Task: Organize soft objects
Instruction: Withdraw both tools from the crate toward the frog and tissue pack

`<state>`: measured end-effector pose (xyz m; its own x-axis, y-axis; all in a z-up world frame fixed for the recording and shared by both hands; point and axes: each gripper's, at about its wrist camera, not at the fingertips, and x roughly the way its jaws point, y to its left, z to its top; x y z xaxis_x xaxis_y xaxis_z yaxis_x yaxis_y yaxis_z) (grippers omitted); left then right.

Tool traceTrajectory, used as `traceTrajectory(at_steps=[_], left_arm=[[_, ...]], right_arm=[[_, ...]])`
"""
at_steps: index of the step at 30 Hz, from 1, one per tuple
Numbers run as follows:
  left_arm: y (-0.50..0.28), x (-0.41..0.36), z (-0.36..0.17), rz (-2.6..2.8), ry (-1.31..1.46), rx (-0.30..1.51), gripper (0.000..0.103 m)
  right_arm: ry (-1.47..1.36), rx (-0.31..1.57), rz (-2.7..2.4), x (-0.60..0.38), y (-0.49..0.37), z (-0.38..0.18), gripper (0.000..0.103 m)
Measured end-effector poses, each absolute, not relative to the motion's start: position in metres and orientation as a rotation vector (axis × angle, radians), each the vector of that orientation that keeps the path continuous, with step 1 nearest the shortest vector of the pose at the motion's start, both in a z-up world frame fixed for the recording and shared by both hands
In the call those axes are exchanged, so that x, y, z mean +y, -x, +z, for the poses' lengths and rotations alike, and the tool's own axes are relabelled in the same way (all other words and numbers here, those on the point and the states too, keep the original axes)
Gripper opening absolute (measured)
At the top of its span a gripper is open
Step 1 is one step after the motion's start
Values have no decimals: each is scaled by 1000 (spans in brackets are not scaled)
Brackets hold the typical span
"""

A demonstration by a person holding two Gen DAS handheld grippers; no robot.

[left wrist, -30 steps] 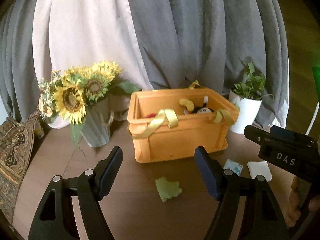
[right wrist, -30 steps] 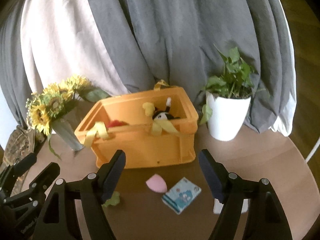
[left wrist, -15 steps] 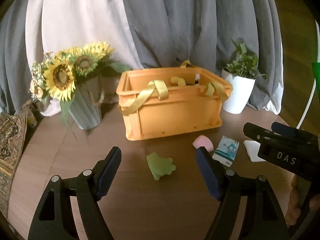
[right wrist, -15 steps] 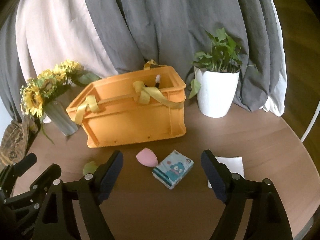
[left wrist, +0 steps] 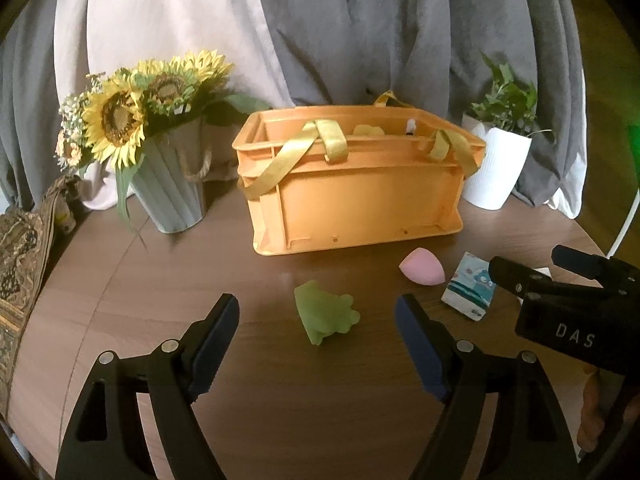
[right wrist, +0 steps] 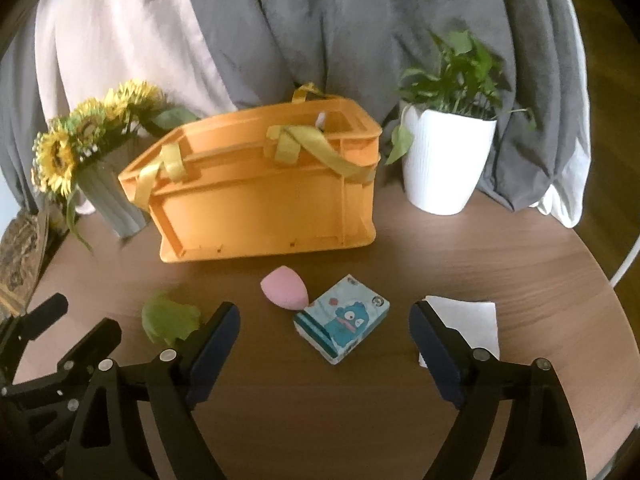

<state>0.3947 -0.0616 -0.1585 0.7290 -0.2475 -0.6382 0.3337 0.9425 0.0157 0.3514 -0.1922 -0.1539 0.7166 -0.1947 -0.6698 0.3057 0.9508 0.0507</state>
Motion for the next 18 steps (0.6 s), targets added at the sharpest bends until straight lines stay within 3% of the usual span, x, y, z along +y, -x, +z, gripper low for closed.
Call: traceTrajectory(at_steps=[18], left_arm=[[-421,-87,-199,-208,-105,777,81]], right_arm=[[-11,852,-193,-210,-398,-199,91]])
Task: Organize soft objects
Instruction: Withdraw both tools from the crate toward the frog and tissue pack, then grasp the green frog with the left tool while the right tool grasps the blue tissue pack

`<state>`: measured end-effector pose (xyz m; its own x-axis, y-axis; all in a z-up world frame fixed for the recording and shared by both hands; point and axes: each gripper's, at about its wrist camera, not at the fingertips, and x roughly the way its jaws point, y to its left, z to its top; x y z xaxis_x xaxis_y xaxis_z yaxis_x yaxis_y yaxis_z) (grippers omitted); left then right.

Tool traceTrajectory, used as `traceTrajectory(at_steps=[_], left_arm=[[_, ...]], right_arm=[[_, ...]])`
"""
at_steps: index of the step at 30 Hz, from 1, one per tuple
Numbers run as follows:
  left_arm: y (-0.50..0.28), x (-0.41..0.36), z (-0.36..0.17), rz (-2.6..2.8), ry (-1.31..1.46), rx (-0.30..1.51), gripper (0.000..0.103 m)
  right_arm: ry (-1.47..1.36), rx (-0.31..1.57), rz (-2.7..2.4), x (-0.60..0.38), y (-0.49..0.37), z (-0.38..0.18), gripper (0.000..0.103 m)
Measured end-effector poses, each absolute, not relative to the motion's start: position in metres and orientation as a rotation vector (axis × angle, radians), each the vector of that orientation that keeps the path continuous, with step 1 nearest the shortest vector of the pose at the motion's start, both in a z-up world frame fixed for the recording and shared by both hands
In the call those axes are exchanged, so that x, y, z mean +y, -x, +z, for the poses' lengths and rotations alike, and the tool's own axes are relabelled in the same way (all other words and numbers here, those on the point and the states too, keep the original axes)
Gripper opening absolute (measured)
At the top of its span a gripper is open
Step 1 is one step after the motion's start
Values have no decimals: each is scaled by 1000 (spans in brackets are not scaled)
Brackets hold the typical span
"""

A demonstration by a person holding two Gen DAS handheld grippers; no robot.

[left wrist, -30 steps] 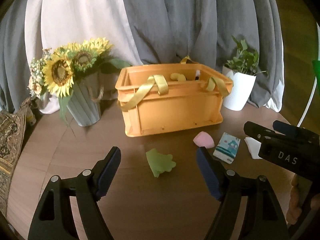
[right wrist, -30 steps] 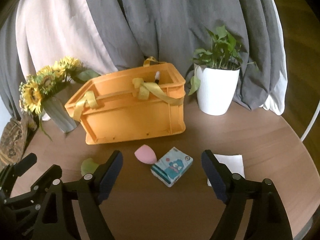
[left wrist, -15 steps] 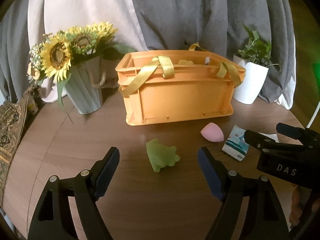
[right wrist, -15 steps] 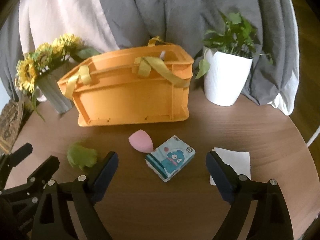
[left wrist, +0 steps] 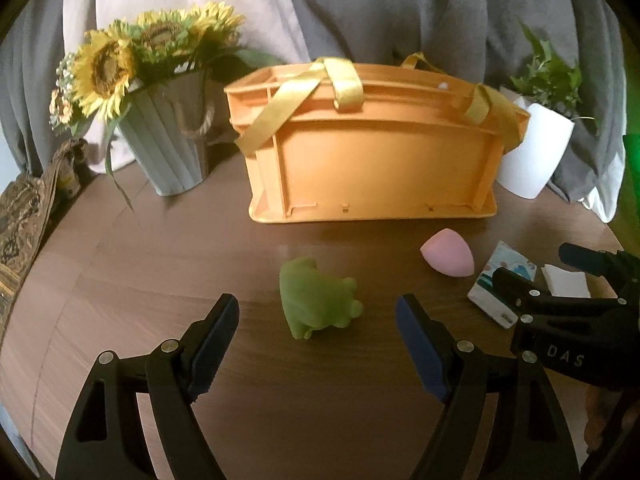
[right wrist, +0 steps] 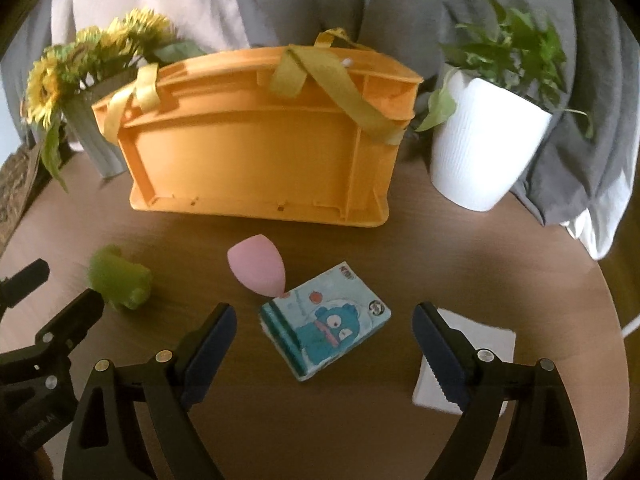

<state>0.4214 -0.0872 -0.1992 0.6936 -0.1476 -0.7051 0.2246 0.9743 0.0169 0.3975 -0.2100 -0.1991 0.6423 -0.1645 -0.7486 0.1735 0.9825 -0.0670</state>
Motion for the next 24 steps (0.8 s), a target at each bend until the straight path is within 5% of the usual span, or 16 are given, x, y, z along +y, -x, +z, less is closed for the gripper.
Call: traceTrajectory(at_steps=[24], left_arm=[[-447,-106,-228,-160,-87,840,81]], right_arm=[[15,925,-48,-225,-430,-232,91]])
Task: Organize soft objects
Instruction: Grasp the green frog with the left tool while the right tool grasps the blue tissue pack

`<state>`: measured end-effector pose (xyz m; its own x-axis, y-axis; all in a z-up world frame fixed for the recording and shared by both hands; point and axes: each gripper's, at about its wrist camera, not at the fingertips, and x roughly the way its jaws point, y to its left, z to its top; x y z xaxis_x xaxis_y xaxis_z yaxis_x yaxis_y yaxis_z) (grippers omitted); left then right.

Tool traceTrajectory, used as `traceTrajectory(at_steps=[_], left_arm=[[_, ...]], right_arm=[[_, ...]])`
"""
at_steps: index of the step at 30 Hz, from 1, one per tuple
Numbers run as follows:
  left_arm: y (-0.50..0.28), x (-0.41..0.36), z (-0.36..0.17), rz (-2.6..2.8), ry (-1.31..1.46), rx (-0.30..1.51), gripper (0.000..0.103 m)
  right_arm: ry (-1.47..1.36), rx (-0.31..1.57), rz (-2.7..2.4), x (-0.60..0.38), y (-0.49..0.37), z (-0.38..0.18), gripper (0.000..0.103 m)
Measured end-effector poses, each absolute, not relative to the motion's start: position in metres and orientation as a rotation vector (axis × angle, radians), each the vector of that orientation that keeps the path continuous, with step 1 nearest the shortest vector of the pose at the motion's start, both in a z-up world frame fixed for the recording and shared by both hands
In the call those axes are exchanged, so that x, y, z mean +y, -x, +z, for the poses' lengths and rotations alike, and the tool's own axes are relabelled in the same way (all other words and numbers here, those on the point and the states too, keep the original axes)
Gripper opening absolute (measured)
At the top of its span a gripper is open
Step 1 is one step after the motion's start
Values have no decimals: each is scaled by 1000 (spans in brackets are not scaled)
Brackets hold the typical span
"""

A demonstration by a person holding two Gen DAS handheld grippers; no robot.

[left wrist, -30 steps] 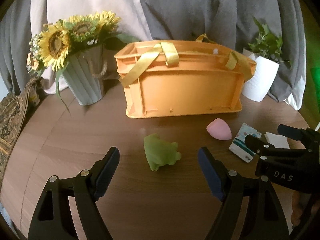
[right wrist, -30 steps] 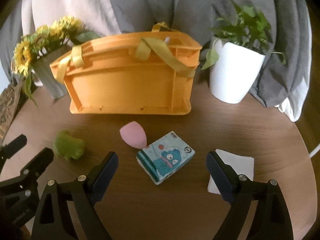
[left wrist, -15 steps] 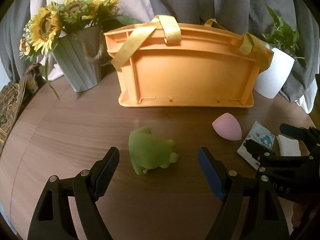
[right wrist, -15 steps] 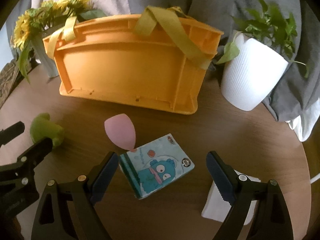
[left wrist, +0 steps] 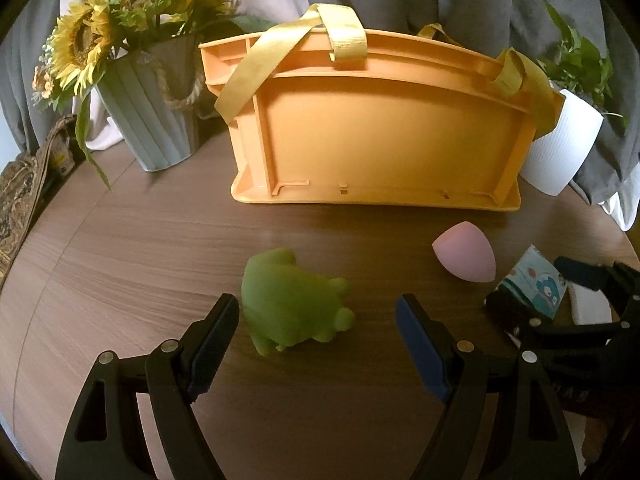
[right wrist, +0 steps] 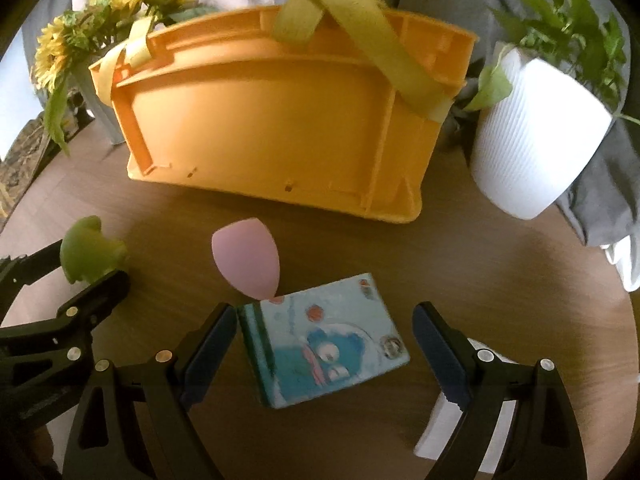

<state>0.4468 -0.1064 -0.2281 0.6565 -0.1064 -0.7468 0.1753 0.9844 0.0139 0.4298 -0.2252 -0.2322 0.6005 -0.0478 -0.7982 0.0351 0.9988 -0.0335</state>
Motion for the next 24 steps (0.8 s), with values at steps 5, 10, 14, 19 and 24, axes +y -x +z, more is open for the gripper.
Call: traceTrajectory(at_steps=[5,10,14,19,24], left_arm=[[-448,-107,-229,-163,-89,834,79],[-451,-107,-231,-150,-80,834,63],[-456,-104,-232,-146,-67,842,51],[-457,-101,-229,-163,-58,837,43],[-455,-101,-224,-187,-61,831,36]], right_arm=[[-11,954,-42,-229,-434,-242,91],[-36,950,-46,-232,-433,-244,86],[-34,947,-52,-230,-429,-246,84],[-45,942,-47,-227,-429,-245,84],[-48,928,-52,-216,-427,-241,83]])
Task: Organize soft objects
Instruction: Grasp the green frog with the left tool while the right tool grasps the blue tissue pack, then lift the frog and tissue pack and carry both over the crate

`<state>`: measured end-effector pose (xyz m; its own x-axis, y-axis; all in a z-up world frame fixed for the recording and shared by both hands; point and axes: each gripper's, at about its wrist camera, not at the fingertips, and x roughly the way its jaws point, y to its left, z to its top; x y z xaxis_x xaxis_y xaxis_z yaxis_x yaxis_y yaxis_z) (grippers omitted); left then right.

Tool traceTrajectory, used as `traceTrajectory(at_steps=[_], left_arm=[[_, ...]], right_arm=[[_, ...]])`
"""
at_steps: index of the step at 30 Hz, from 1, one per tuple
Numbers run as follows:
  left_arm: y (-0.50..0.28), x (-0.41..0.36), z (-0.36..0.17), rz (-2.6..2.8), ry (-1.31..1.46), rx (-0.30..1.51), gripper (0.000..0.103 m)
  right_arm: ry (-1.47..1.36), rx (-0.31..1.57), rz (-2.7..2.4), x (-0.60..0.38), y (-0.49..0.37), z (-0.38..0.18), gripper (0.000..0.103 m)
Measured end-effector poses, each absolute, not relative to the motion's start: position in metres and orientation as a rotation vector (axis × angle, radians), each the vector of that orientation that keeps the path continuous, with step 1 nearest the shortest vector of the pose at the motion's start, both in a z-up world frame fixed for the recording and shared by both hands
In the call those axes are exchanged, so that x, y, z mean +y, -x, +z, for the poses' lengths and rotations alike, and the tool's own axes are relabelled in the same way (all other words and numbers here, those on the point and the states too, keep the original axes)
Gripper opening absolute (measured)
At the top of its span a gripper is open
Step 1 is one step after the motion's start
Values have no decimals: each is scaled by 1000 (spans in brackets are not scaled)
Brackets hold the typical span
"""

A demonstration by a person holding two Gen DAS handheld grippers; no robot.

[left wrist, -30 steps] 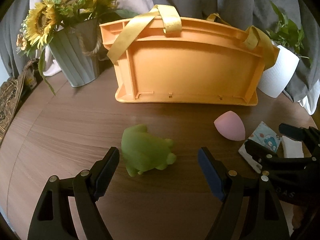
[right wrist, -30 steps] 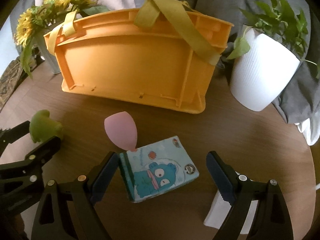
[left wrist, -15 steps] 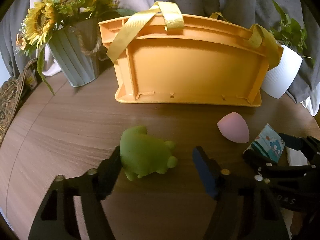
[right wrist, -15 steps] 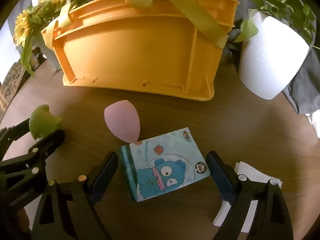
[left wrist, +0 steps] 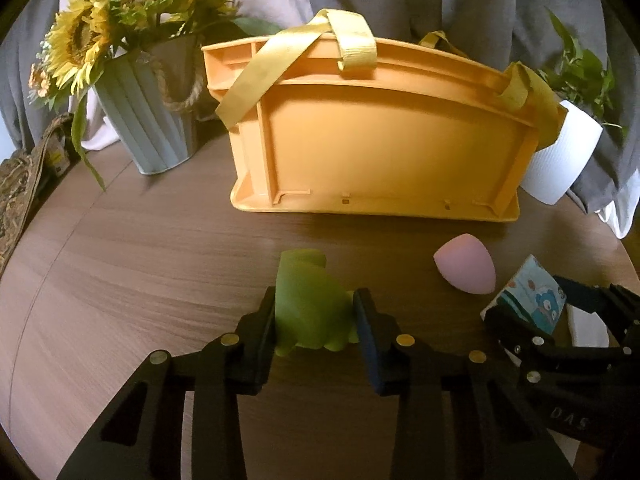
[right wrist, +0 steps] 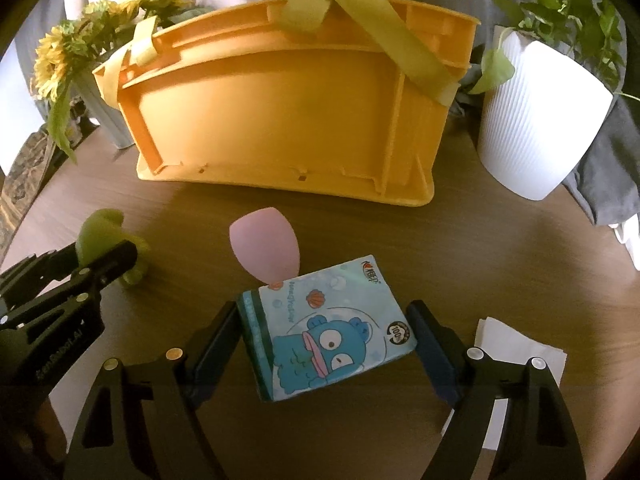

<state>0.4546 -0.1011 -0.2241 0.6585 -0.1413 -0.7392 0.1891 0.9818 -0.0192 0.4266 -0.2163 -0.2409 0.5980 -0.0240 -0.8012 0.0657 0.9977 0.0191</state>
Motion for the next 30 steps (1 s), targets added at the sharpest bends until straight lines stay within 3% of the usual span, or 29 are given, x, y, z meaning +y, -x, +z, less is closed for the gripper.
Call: traceTrajectory(at_steps=[30], left_arm=[[-419,-79,-131,-305,-53,649,35]], right_arm=[[-136,748,-142,-206,-387,-146,83]])
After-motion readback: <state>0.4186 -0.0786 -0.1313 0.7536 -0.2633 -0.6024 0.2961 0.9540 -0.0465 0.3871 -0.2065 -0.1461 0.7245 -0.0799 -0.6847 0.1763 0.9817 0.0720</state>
